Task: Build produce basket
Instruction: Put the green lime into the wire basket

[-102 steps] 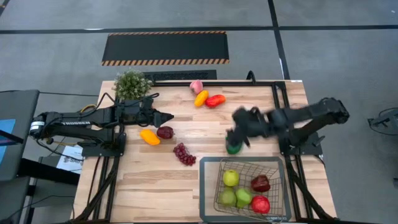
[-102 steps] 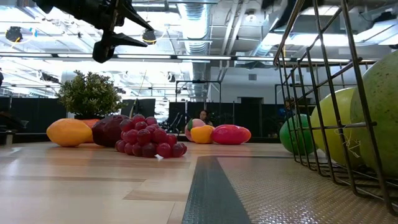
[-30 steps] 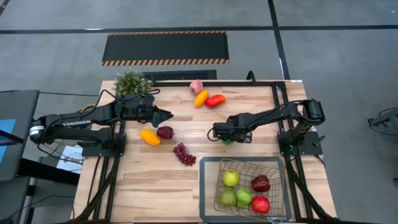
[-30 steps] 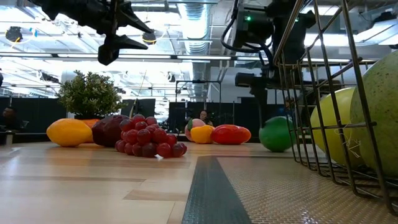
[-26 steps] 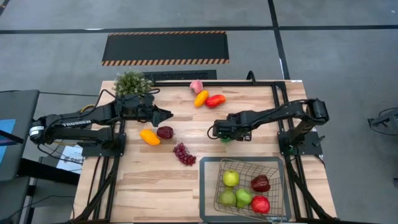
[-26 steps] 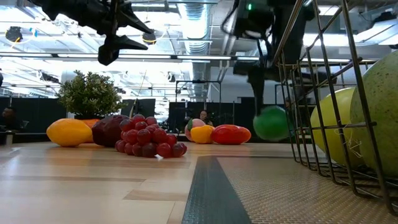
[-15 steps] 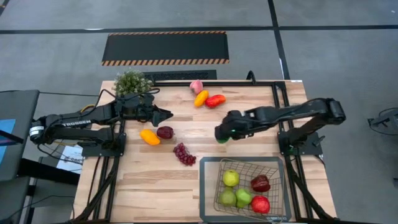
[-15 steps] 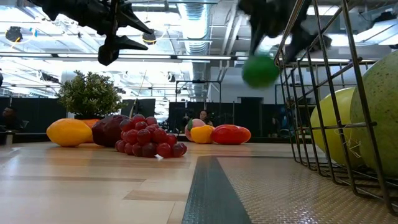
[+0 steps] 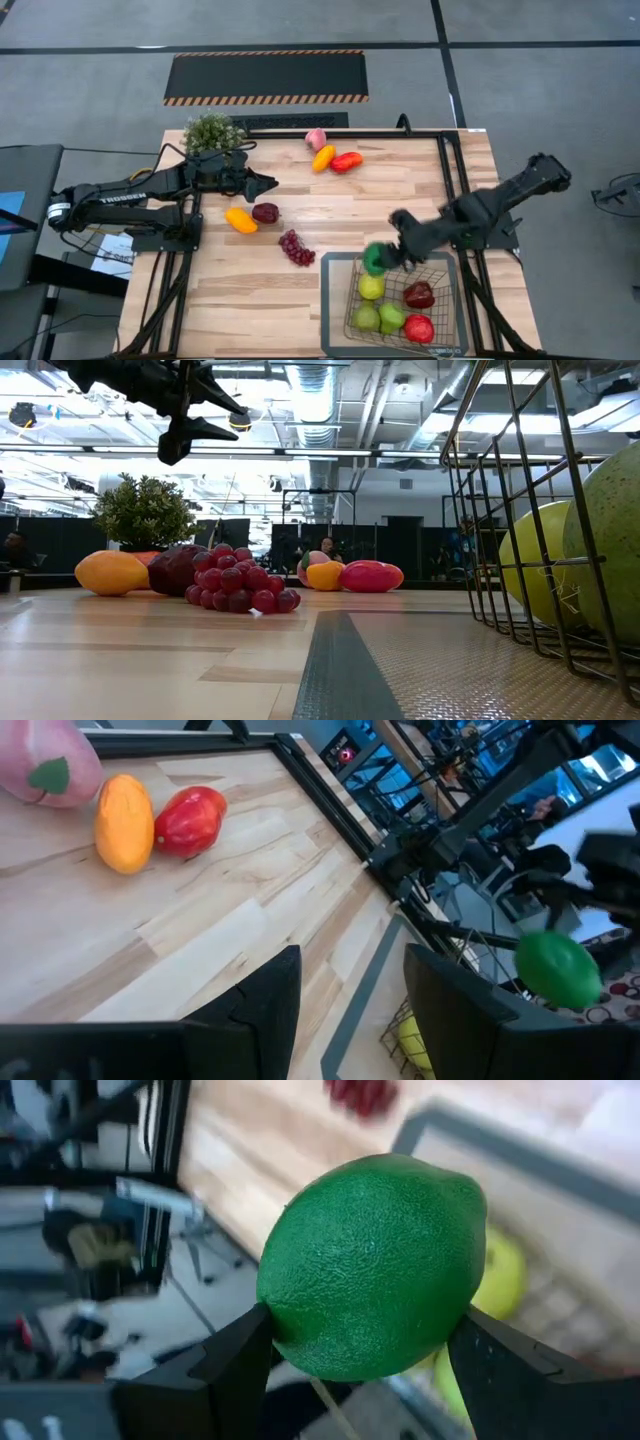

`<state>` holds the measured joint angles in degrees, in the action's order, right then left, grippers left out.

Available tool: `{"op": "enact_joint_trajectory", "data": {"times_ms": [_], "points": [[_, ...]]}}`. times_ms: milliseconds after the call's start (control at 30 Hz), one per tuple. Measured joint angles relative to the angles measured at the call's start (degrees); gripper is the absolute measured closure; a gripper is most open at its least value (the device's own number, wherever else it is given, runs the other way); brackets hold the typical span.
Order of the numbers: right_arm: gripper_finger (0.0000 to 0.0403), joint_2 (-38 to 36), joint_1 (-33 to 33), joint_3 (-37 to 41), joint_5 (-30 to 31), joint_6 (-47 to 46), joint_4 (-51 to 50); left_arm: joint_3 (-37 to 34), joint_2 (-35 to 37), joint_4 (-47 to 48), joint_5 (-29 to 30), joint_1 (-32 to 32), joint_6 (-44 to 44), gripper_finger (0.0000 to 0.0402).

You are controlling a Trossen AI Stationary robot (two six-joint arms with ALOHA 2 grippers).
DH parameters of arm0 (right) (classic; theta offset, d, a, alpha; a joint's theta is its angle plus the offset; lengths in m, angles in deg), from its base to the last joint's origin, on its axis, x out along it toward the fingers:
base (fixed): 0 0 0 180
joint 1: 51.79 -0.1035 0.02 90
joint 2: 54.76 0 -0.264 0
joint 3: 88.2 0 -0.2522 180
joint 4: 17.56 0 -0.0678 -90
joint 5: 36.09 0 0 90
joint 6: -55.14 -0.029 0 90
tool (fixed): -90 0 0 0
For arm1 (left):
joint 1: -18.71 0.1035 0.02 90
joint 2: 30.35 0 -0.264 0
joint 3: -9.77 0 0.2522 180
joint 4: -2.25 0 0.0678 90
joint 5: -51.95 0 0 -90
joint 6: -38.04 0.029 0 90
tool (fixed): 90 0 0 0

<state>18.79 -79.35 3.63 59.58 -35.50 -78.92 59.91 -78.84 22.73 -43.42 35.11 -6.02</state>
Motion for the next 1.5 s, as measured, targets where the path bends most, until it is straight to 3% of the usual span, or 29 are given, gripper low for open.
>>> {"op": "enact_joint_trajectory", "data": {"times_ms": [267,433,933,1333,1500], "points": [[0.0127,5.0,-11.2,0.0,-2.4,-7.5,-1.2,0.0,0.0,-0.1,0.8,0.0,-1.4,0.0236],[0.0127,10.0,-14.9,0.0,-4.8,-8.4,-4.0,0.0,0.0,-0.1,1.4,0.0,-1.7,0.0236],[0.0127,20.5,-13.5,0.0,-9.6,1.1,-10.6,0.0,0.0,-0.1,3.4,0.0,-1.8,0.0236],[0.0125,23.1,-11.7,0.0,-9.0,5.7,-13.2,0.0,0.0,0.0,4.3,0.0,-2.1,0.0236],[0.0107,23.4,-11.6,0.0,-9.0,6.6,-12.8,0.0,0.0,0.0,4.3,0.0,-1.7,0.0236]]}}
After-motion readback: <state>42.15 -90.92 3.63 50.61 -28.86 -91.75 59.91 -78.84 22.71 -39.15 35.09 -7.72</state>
